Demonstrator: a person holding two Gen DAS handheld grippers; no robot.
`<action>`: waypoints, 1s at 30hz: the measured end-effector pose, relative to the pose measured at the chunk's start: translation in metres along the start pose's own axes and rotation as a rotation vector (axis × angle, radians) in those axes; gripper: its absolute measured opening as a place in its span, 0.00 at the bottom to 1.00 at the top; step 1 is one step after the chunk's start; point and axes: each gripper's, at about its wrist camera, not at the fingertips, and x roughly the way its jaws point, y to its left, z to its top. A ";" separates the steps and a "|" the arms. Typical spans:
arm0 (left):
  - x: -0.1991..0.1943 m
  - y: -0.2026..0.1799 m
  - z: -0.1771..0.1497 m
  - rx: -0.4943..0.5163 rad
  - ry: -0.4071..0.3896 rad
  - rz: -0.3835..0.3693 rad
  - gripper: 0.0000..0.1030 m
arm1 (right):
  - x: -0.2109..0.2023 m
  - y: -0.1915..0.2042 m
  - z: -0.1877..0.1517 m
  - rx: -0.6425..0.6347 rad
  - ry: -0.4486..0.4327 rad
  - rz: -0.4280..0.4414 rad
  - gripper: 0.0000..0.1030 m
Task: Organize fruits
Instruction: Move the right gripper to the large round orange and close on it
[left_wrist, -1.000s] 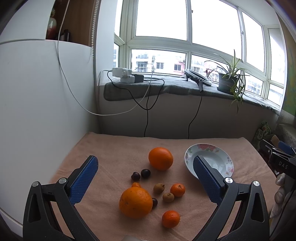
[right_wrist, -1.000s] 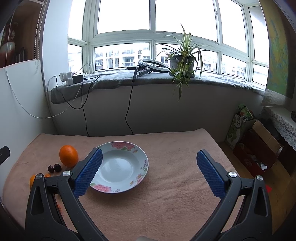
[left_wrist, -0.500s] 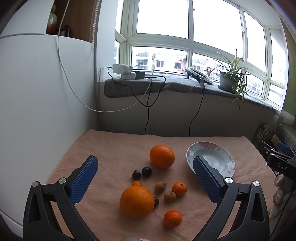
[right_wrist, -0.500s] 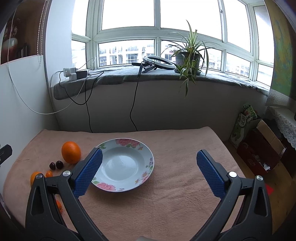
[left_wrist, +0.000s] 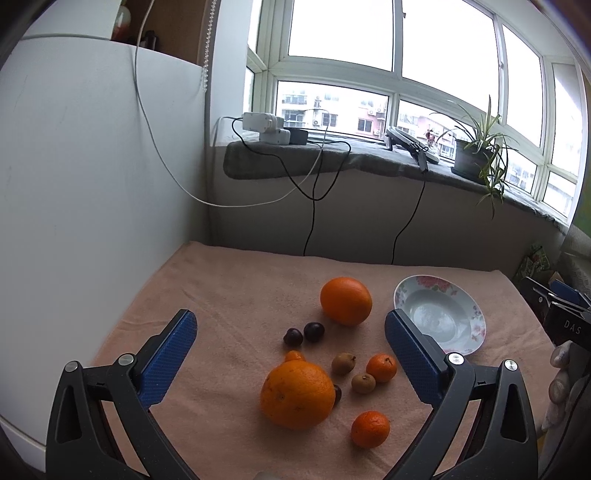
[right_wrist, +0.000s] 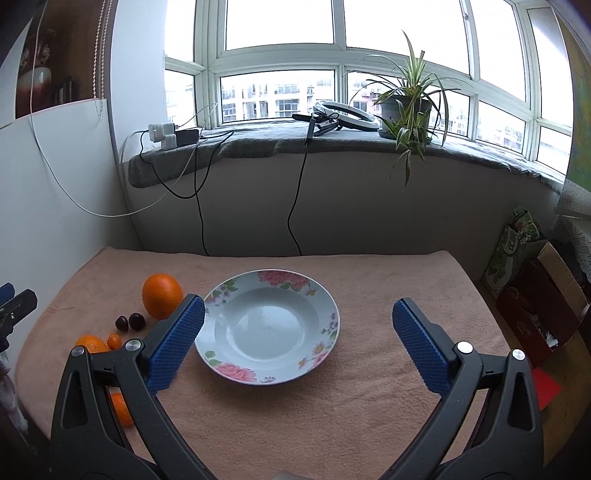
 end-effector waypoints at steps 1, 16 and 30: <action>0.001 0.002 -0.002 -0.003 0.007 -0.004 0.97 | 0.002 0.002 0.001 -0.005 0.005 0.017 1.00; 0.004 0.030 -0.025 -0.043 0.082 0.009 0.91 | 0.025 0.037 0.004 -0.078 0.065 0.152 1.00; 0.020 0.037 -0.057 -0.115 0.200 -0.099 0.89 | 0.066 0.098 -0.009 -0.130 0.297 0.525 1.00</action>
